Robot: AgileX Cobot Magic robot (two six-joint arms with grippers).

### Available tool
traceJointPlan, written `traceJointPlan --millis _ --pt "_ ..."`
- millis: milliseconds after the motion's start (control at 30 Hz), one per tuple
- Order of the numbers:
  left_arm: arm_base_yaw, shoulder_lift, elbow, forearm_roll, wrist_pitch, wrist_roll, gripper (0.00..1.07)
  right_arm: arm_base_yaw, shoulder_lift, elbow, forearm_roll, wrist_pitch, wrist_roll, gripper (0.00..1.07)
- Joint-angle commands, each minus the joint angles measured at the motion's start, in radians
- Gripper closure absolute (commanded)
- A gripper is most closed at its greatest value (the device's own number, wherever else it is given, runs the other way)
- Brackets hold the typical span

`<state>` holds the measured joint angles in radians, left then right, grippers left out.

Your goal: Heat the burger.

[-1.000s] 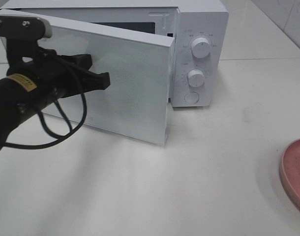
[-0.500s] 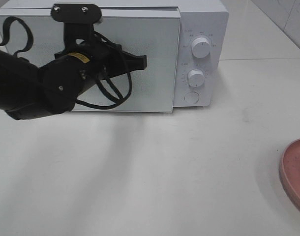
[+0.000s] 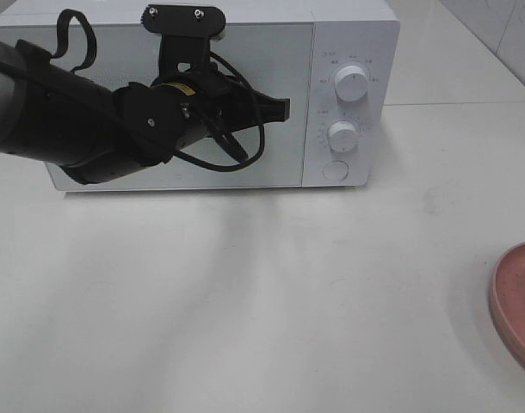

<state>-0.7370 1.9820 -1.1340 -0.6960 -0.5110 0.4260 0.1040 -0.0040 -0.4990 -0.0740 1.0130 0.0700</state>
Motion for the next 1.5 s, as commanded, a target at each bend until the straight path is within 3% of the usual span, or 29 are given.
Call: traceJointPlan --millis 33,133,367,433,467,500,533,567,600,733,767,900,967,1067,1167,1233,1300,1333,1367,1433,1467,1500 --pt "0.022 -0.023 -0.027 -0.029 -0.021 0.031 1.07 -0.008 -0.028 0.001 -0.003 -0.016 -0.006 0.32" --pt "0.004 -0.092 0.008 -0.03 0.132 0.072 1.07 -0.008 -0.028 0.001 -0.003 -0.016 -0.006 0.32" --pt "-0.007 -0.204 0.124 -0.035 0.298 0.068 1.07 -0.008 -0.028 0.001 -0.003 -0.016 -0.006 0.32" --pt "-0.007 -0.254 0.179 -0.034 0.383 0.068 0.91 -0.008 -0.028 0.001 -0.003 -0.016 -0.006 0.32" --pt "-0.007 -0.254 0.179 -0.034 0.383 0.068 0.91 -0.008 -0.028 0.001 -0.003 -0.016 -0.006 0.32" --pt "-0.007 -0.282 0.207 -0.035 0.434 0.064 0.59 -0.008 -0.028 0.001 -0.003 -0.016 -0.006 0.32" --pt "-0.007 -0.293 0.221 -0.038 0.452 0.057 0.44 -0.008 -0.028 0.001 -0.003 -0.016 -0.006 0.32" --pt "-0.007 -0.293 0.221 -0.038 0.452 0.057 0.44 -0.008 -0.028 0.001 -0.003 -0.016 -0.006 0.32" --pt "-0.007 -0.319 0.244 -0.04 0.477 0.054 0.1 -0.008 -0.028 0.001 -0.003 -0.016 -0.006 0.32" --pt "-0.003 -0.358 0.252 -0.026 0.551 0.064 0.08 -0.008 -0.028 0.001 -0.003 -0.016 -0.006 0.32" --pt "0.001 -0.393 0.252 0.008 0.655 0.067 0.09 -0.008 -0.028 0.001 -0.003 -0.016 -0.006 0.32" --pt "0.008 -0.438 0.252 0.077 0.8 0.065 0.09 -0.008 -0.028 0.001 -0.003 -0.016 -0.006 0.32" --pt "0.028 -0.492 0.252 0.147 0.986 0.057 0.09 -0.008 -0.028 0.001 -0.003 -0.016 -0.006 0.32" --pt "0.04 -0.502 0.252 0.154 1.022 0.049 0.09 -0.008 -0.028 0.001 -0.003 -0.016 -0.006 0.32" --pt "0.103 -0.535 0.251 0.18 1.157 0.008 0.09 -0.008 -0.028 0.001 -0.003 -0.016 -0.006 0.32" --pt "0.233 -0.596 0.251 0.214 1.312 -0.036 0.09 -0.008 -0.028 0.001 -0.003 -0.016 -0.006 0.32" --pt "0.264 -0.609 0.251 0.221 1.345 -0.05 0.09 -0.008 -0.028 0.001 -0.003 -0.016 -0.006 0.32" --pt "0.34 -0.643 0.251 0.244 1.432 -0.073 0.09 -0.008 -0.028 0.001 -0.003 -0.016 -0.006 0.32" --pt "0.34 -0.643 0.251 0.244 1.432 -0.073 0.09 -0.008 -0.028 0.001 -0.003 -0.016 -0.006 0.32" --pt "0.465 -0.701 0.251 0.284 1.548 -0.077 0.09 -0.008 -0.028 0.001 -0.003 -0.016 -0.006 0.32" --pt "0.465 -0.701 0.251 0.284 1.548 -0.077 0.09 -0.008 -0.028 0.001 -0.003 -0.016 -0.006 0.32" --pt "0.52 -0.725 0.251 0.302 1.585 -0.077 0.09 -0.008 -0.028 0.001 -0.003 -0.016 -0.006 0.32"
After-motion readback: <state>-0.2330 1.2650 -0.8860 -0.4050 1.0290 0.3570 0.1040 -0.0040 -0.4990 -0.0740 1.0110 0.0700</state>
